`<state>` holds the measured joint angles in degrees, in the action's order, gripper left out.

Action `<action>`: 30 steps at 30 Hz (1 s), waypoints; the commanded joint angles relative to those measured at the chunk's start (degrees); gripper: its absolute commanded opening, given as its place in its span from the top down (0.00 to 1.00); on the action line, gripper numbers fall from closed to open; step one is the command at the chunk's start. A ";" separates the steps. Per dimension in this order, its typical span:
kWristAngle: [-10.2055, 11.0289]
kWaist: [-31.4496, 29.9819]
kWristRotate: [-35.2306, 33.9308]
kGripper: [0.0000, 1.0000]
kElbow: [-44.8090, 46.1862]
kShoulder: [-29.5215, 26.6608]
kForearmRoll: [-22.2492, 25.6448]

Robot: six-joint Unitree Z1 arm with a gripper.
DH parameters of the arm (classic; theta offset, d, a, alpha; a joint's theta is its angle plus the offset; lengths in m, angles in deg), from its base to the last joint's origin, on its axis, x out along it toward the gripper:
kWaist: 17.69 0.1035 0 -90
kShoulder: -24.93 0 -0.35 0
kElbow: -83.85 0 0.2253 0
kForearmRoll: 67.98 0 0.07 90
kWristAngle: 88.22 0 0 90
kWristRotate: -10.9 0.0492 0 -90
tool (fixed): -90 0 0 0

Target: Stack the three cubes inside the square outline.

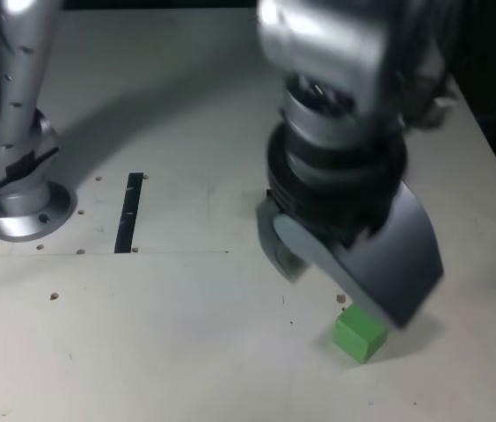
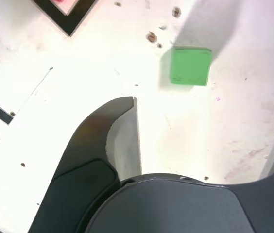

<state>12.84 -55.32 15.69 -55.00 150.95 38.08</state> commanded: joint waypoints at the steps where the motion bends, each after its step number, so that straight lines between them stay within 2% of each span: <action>1: -0.45 0.12 1.73 0.04 -2.73 2.59 0.76; 11: -1.90 2.79 5.69 0.08 -2.44 10.05 0.33; 21: -2.77 4.35 7.56 0.12 -1.57 13.71 -1.74; 25: -4.00 4.70 8.11 0.22 -1.93 14.57 -2.25; 30: -4.26 4.78 8.45 0.44 -2.46 14.59 -2.50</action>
<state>8.63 -50.66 23.99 -57.18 165.49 35.38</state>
